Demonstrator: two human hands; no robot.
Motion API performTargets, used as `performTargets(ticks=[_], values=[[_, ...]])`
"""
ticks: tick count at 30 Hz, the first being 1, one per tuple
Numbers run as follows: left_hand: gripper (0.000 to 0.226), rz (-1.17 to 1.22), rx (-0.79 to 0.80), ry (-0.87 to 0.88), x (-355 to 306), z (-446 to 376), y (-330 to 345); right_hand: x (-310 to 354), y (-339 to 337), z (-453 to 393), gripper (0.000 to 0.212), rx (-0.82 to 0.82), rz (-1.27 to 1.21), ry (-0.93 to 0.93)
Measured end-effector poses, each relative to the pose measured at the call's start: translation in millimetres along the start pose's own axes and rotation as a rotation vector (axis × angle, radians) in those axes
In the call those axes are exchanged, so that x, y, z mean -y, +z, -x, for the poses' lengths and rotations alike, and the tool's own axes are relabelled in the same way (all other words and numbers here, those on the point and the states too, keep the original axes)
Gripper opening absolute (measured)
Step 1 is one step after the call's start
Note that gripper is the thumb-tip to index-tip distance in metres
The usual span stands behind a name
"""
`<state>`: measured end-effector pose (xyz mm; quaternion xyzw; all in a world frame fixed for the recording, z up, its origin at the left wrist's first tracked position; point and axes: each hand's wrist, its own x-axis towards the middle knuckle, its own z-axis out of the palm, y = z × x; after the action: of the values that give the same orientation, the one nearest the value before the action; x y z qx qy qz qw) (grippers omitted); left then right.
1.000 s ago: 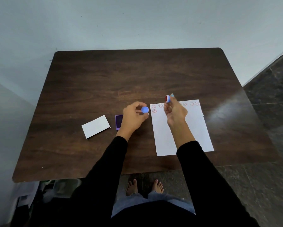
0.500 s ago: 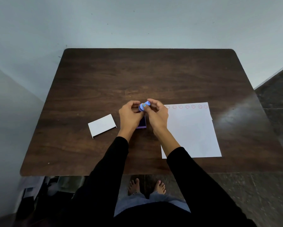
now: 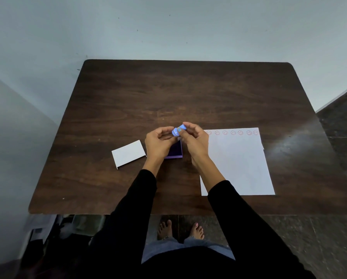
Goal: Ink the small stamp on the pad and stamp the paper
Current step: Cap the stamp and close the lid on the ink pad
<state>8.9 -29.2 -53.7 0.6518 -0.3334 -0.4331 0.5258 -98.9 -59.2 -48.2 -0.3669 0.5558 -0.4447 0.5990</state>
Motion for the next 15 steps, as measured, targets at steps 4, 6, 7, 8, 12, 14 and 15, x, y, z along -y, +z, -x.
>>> performTargets(ticks=[4,6,7,8,12,14,15], values=[[0.034,-0.019,0.001,0.001,0.1,-0.2,-1.1,-1.8,-1.7,-0.1,0.026,0.016,0.013,0.010],[0.034,-0.022,0.009,0.008,-0.1,0.8,-2.0,-2.6,-2.3,-0.3,0.028,0.034,0.026,0.012],[0.035,-0.029,0.011,0.013,0.1,1.4,-2.3,-2.7,-2.9,-0.5,0.030,0.042,0.034,0.011],[0.035,-0.037,0.012,0.020,0.3,1.8,-2.7,-2.5,-3.5,-0.7,0.030,0.047,0.046,0.012],[0.039,-0.072,0.002,0.046,-0.2,3.1,-4.1,-1.1,-5.3,-2.0,0.031,0.063,0.077,0.012],[0.044,-0.088,0.003,0.051,0.2,3.2,-4.6,-2.1,-5.4,-2.1,0.028,0.060,0.079,0.023],[0.047,-0.086,0.005,0.051,0.9,3.7,-4.6,-2.5,-5.4,-1.6,0.027,0.053,0.085,0.030]])
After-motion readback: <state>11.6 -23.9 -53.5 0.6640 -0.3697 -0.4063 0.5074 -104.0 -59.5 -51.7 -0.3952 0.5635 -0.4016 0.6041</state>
